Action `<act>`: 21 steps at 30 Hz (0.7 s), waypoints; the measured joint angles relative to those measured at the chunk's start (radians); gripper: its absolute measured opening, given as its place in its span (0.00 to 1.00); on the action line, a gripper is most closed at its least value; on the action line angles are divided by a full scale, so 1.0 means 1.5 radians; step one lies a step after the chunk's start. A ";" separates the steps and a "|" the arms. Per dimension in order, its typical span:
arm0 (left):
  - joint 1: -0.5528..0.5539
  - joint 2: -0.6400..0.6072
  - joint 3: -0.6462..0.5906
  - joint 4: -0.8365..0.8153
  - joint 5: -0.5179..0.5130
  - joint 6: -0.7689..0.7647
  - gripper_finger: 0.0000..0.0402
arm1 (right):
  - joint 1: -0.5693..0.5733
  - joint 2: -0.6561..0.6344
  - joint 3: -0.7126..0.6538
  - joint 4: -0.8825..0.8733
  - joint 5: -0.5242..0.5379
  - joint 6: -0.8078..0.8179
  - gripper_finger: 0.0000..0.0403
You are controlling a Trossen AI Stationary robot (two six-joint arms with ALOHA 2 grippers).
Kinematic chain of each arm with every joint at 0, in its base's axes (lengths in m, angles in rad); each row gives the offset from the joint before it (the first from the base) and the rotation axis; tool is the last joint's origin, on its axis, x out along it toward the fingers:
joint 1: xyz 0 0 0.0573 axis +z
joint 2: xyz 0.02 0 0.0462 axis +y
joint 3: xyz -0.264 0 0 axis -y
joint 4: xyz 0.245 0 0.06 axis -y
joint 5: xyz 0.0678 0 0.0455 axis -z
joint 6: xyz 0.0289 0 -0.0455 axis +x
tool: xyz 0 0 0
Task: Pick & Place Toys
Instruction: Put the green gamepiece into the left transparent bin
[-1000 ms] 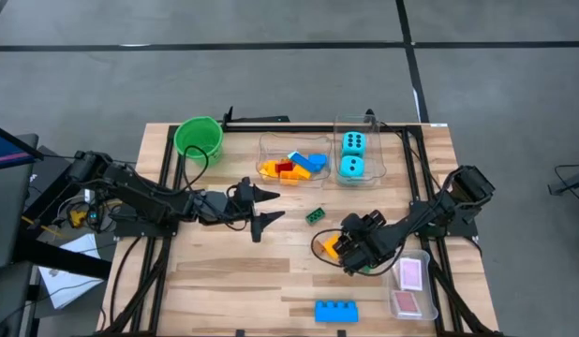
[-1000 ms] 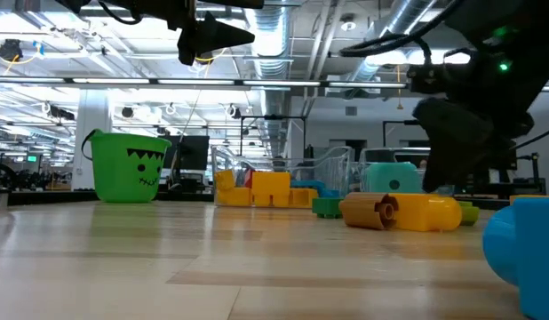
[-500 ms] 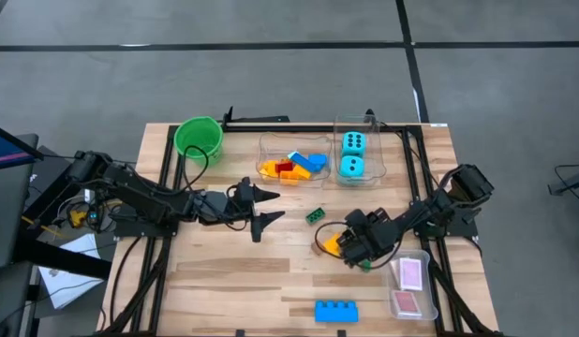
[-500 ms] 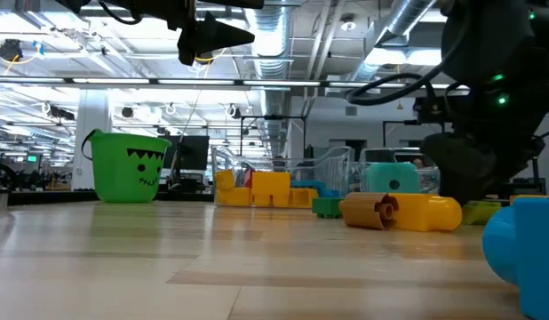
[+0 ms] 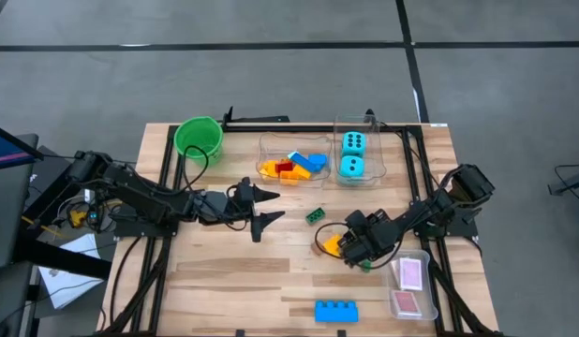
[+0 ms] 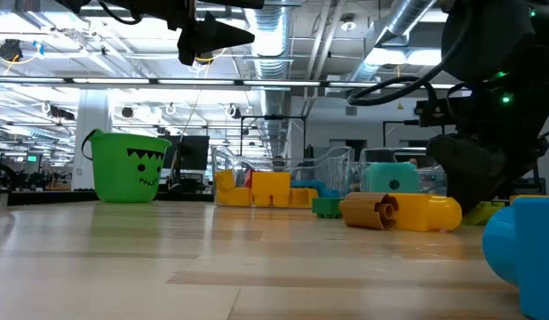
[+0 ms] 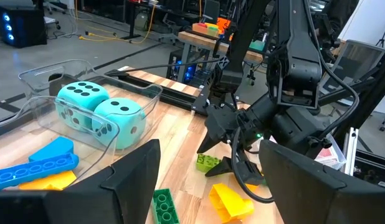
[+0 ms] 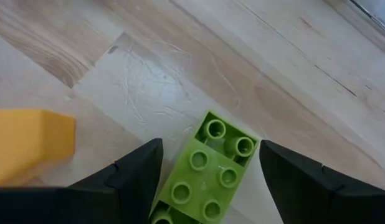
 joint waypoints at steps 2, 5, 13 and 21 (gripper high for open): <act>0.000 0.000 0.000 0.000 0.000 0.000 0.67 | 0.000 -0.001 0.000 -0.001 -0.006 -0.003 0.64; 0.000 0.000 0.000 0.000 0.000 0.000 0.67 | 0.002 -0.001 0.000 -0.001 -0.009 -0.005 0.60; 0.000 0.000 0.000 0.000 0.000 0.001 0.67 | 0.002 -0.001 0.001 0.004 -0.019 -0.031 0.39; 0.000 0.000 0.000 -0.005 0.000 0.001 0.67 | 0.003 0.000 -0.001 0.026 0.005 -0.094 0.34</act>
